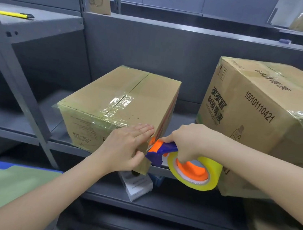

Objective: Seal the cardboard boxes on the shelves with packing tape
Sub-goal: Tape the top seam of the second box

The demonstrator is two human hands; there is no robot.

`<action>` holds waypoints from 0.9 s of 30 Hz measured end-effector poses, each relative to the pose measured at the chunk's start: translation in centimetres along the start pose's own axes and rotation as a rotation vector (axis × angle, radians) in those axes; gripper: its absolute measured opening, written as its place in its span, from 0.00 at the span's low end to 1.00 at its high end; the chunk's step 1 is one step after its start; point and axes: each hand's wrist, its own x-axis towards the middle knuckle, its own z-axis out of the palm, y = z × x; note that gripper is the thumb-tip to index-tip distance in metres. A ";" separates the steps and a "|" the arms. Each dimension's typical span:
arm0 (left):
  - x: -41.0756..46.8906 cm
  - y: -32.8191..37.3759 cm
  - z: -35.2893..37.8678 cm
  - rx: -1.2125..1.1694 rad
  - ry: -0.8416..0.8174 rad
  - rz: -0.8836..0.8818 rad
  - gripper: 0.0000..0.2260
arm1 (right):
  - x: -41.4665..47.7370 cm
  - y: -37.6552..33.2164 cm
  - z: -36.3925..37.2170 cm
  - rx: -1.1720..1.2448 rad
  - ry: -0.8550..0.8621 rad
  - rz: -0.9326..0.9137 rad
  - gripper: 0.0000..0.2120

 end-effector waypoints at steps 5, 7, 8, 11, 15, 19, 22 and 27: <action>-0.1 0.2 -0.1 0.013 -0.008 -0.012 0.25 | 0.4 -1.3 -1.3 -0.071 -0.056 0.081 0.25; -0.1 0.2 0.0 0.013 -0.012 -0.025 0.25 | 0.5 -1.7 -1.8 -0.047 -0.100 0.100 0.25; -0.1 0.2 0.0 0.015 -0.018 -0.030 0.26 | 0.6 -1.8 -2.1 -0.040 -0.118 0.101 0.25; -0.1 0.2 0.1 0.015 -0.037 -0.046 0.26 | 0.6 -1.7 -2.7 -0.029 -0.154 0.098 0.25; -0.2 0.2 0.0 0.013 -0.053 -0.061 0.27 | 1.1 -1.6 -3.2 0.007 -0.243 0.074 0.23; -0.1 0.2 0.1 0.006 -0.071 -0.072 0.27 | 1.9 -0.9 -3.6 0.085 -0.339 0.056 0.23; 0.0 0.0 0.1 0.000 -0.082 -0.081 0.27 | 2.4 -0.7 -3.7 0.108 -0.361 0.060 0.15; 0.2 0.0 0.0 -0.026 -0.096 -0.096 0.28 | 3.6 -0.1 -3.3 0.176 -0.401 0.040 0.17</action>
